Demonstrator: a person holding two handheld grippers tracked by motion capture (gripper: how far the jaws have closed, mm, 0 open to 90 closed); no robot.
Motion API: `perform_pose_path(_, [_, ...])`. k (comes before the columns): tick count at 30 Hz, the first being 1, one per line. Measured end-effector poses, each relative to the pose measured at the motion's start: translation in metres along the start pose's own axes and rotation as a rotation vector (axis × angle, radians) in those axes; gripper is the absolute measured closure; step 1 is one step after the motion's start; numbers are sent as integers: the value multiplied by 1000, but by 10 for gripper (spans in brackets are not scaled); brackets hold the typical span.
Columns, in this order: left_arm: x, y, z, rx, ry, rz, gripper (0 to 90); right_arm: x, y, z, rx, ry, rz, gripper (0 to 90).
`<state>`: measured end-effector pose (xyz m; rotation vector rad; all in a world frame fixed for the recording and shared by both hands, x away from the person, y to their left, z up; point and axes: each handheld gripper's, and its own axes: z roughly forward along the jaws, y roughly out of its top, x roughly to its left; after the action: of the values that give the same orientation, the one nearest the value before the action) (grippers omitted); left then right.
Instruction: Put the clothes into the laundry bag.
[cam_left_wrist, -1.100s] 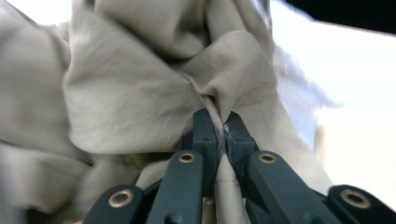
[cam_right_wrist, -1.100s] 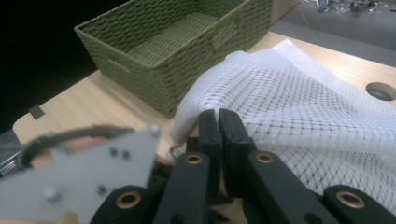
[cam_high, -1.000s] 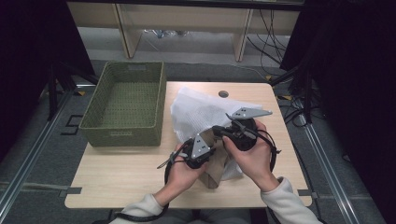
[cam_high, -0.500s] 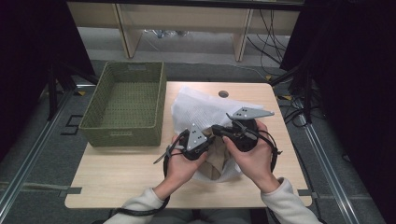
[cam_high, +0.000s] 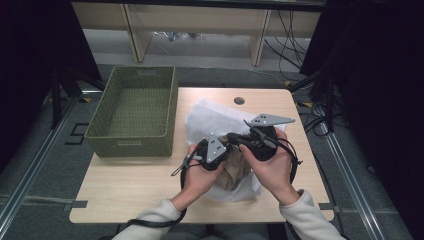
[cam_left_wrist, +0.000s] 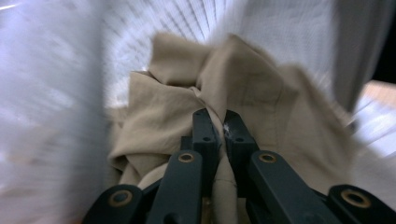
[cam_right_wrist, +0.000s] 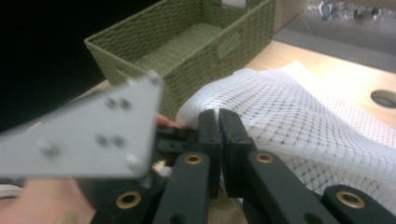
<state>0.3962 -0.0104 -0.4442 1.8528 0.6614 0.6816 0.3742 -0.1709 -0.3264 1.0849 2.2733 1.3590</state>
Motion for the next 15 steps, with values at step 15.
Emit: perform_pose_path(15, [-2, -20, 23, 96, -67, -16, 756, -15, -4, 9, 51, -9, 25, 895])
